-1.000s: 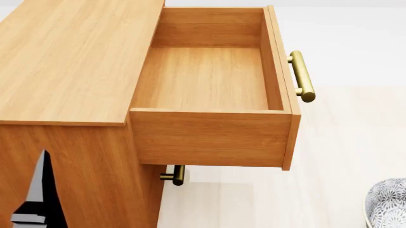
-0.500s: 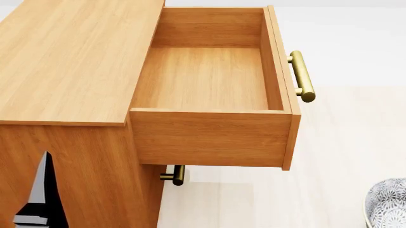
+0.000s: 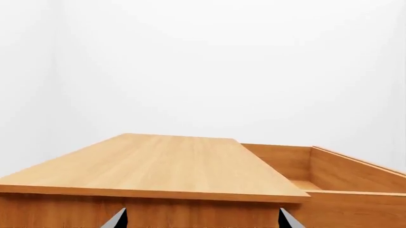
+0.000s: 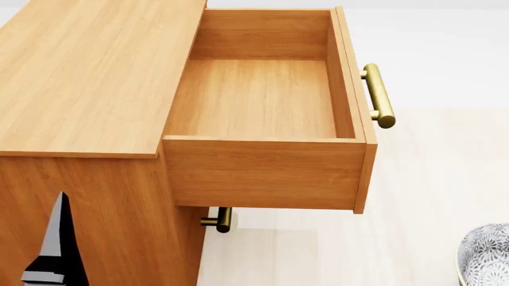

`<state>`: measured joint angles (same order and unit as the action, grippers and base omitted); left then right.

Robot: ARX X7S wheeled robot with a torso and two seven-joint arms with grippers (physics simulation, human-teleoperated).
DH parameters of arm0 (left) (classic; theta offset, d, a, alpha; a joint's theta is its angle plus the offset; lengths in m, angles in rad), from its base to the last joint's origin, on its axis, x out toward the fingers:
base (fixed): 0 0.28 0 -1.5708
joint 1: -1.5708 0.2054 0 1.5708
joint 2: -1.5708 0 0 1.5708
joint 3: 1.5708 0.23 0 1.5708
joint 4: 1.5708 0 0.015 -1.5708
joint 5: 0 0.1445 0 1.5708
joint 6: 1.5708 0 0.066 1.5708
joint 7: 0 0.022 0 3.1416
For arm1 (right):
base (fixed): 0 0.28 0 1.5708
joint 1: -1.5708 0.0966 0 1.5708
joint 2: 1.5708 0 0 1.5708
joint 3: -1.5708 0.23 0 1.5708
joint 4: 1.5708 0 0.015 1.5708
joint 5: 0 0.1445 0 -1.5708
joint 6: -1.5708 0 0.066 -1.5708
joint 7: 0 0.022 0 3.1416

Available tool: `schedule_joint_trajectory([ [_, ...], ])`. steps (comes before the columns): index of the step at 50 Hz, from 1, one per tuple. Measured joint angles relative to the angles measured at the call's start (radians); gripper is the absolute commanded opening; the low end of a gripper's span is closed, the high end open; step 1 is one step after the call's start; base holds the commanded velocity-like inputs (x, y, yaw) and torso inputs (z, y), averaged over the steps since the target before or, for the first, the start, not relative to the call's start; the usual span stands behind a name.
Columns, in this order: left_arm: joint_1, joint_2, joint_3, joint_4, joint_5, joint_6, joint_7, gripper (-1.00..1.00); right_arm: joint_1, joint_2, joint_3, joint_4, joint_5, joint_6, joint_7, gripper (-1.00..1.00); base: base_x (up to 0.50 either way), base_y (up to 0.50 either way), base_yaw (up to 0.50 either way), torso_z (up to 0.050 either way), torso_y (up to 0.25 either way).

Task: Put the bowl on top of the cabinet.

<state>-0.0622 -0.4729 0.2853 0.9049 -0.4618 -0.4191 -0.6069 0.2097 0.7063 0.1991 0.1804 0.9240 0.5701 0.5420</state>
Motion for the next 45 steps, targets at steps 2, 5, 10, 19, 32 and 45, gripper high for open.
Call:
schedule_joint_trajectory([
  [2, 0.000, 0.000, 0.002, -0.002, 0.001, 0.002, 0.000, 1.00, 0.000, -0.003, -0.001, 0.006, -0.002, -0.006, -0.005, 1.00, 0.00, 0.00, 0.00, 0.000, 0.000],
  [5, 0.000, -0.001, 0.004, -0.005, 0.002, 0.005, 0.000, 1.00, 0.000, -0.009, -0.001, 0.014, -0.003, -0.015, -0.013, 1.00, 0.00, 0.00, 0.00, 0.000, 0.000],
  [10, 0.000, -0.002, 0.007, -0.009, 0.003, 0.007, 0.000, 1.00, 0.000, -0.024, 0.007, 0.031, 0.002, -0.036, -0.032, 1.00, 0.00, 0.00, 0.00, 0.000, 0.000],
  [19, -0.001, -0.004, 0.012, -0.014, 0.004, 0.012, -0.001, 1.00, 0.001, -0.054, 0.035, 0.063, 0.022, -0.077, -0.065, 1.00, 0.00, 0.00, 0.00, 0.000, 0.000],
  [32, -0.001, -0.006, 0.020, -0.025, 0.008, 0.019, -0.002, 1.00, 0.009, -0.082, 0.051, 0.114, 0.028, -0.117, -0.096, 1.00, 0.00, 0.00, 0.00, 0.000, 0.000],
  [45, -0.003, -0.007, 0.028, -0.032, 0.010, 0.020, -0.004, 1.00, 0.028, -0.104, 0.050, 0.172, 0.019, -0.148, -0.120, 1.00, 0.00, 0.00, 0.00, 0.000, 0.000],
])
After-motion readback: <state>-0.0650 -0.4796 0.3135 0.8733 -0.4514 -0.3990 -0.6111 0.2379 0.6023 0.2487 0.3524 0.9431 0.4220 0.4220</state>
